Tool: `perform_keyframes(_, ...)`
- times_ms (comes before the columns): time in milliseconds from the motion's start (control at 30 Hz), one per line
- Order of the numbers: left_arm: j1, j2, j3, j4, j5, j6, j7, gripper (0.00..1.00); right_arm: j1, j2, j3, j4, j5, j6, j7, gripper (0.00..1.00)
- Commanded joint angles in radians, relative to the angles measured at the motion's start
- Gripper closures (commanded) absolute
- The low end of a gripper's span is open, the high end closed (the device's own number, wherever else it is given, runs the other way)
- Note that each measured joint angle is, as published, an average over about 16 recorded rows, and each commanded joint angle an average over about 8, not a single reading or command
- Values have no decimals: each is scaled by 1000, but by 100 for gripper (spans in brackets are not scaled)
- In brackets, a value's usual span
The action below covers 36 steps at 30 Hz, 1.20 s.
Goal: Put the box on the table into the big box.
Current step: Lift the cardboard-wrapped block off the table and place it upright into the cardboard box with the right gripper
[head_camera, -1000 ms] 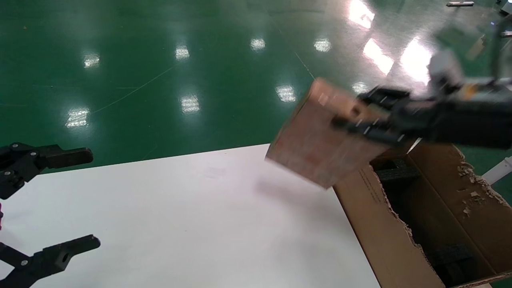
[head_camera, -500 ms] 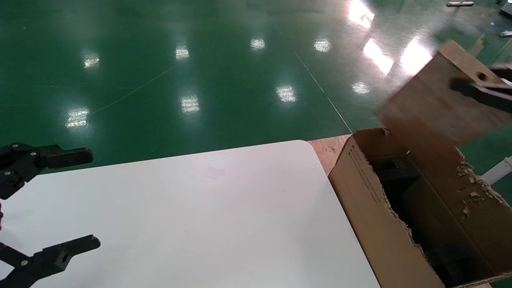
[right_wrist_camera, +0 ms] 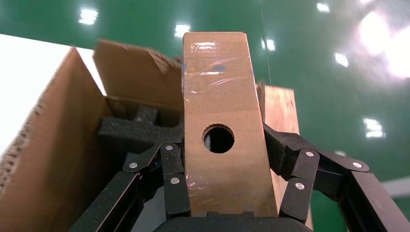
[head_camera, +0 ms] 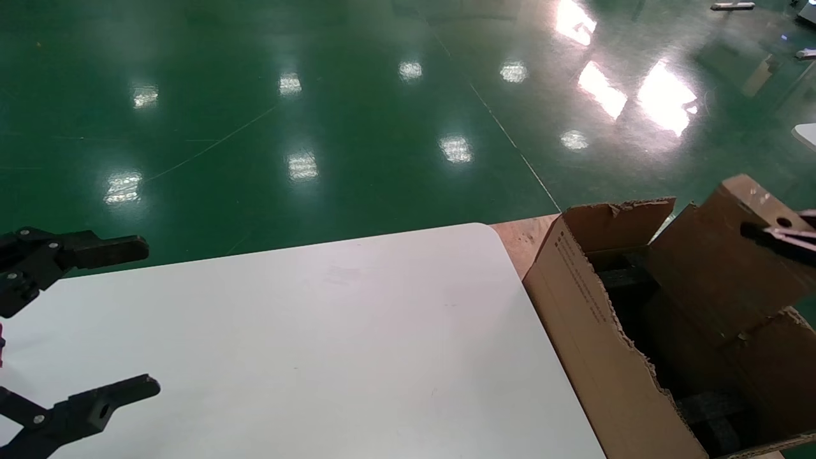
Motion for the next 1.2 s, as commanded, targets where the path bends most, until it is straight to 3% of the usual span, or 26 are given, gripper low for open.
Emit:
perform_keyframes(33, 0, 0, 0, 0, 0, 0, 0, 0, -33, -5, -4, -21, 26, 18, 1, 100)
perform_keyframes(567, 0, 0, 0, 0, 0, 0, 0, 0, -227, 12, -25, 17, 150, 135, 73, 100)
perform_keyframes(967, 0, 0, 0, 0, 0, 0, 0, 0, -359, 71, -64, 186, 244, 254, 136, 100)
perform_keyframes(1200, 0, 0, 0, 0, 0, 0, 0, 0, -419, 129, -94, 322, 320, 366, 153, 100)
